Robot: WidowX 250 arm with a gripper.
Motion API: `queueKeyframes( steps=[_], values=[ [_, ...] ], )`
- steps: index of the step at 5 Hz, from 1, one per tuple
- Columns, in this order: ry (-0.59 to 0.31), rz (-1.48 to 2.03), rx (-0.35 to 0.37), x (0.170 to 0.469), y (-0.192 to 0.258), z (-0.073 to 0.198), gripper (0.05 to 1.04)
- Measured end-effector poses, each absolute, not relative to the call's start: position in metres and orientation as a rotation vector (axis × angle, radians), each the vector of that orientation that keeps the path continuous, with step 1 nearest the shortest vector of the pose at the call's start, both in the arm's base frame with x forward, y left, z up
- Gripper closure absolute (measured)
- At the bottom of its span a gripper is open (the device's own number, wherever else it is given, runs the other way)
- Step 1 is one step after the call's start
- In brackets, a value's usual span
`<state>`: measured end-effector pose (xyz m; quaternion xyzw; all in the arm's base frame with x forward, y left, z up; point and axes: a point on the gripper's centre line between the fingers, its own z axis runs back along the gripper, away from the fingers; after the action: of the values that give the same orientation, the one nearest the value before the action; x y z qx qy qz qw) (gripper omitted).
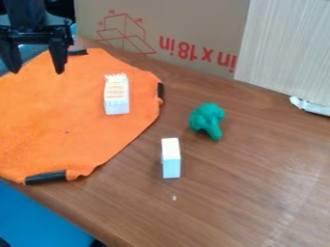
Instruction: Removed the white figure on top of the cloth and then folded the clothe from top left to bottom right.
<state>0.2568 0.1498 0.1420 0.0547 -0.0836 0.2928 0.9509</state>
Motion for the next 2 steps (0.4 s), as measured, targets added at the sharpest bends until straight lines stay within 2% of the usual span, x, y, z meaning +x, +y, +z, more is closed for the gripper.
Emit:
queueKeyframes(
  steps=[1,2],
  values=[
    [-0.142,0.591,0.105,0.257,0.15,0.134,0.083],
    [-0.119,0.615,0.099,0.247,0.172,0.122,0.083]
  ],
)
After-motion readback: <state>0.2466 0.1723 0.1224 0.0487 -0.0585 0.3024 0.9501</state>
